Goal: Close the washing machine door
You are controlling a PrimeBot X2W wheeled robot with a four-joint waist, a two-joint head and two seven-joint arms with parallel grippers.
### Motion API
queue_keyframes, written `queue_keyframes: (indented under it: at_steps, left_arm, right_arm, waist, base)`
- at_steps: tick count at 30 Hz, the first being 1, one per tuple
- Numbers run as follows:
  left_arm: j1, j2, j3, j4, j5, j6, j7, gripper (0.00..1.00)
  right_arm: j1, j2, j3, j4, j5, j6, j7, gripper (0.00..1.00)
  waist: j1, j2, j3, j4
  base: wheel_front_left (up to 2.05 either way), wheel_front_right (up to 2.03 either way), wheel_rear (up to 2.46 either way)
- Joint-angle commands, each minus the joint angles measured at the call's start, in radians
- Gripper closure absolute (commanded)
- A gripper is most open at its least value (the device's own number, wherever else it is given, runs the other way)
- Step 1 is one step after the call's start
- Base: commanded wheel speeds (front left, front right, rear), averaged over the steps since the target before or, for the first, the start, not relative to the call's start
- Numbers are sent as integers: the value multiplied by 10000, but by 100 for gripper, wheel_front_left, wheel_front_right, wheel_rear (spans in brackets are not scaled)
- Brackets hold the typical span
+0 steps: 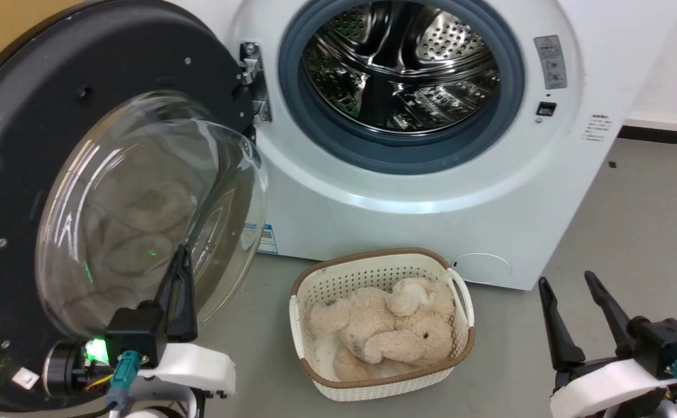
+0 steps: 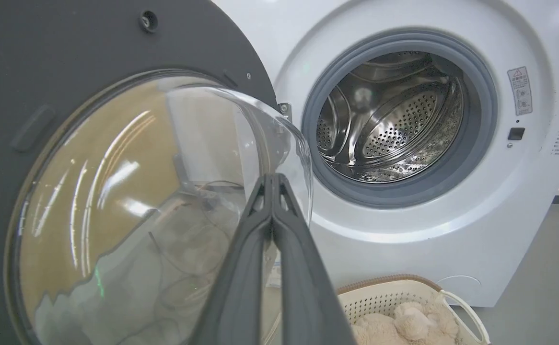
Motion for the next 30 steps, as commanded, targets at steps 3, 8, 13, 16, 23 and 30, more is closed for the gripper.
queue_keyframes:
  at_steps: [3,8,13,16,23,30]
  left_arm:
    - [-247,98,31,-308,-20,156,-165,100]
    - [-427,108,247,-751,-284,219,-269,100]
    - [-677,109,743,-1147,-580,117,-373,100]
    - [-911,44,1310,-1279,-983,-22,-436,100]
    - [-1568,-1,2666,-1533,-1407,-697,-583,100]
    - [-2247,-36,3855,-1216,-1788,-1154,-708,100]
  right_arm:
    - [22,13,-84,-51,227,2,-153,0]
    - [39,15,-162,-37,355,3,-258,0]
    - [55,16,-243,-29,509,3,-362,0]
    - [53,17,-278,-51,556,3,-425,0]
    - [36,19,-440,-42,696,4,-571,0]
    - [31,21,-472,-37,843,4,-697,0]
  waist:
    - [0,0,15,176]
    - [0,0,34,420]
    - [0,0,69,685]
    - [0,0,112,846]
    - [0,0,215,1240]
    - [0,0,293,1588]
  base:
    - [0,0,0]
    - [0,0,0]
    - [0,0,0]
    - [0,0,0]
    - [0,0,0]
    - [0,0,0]
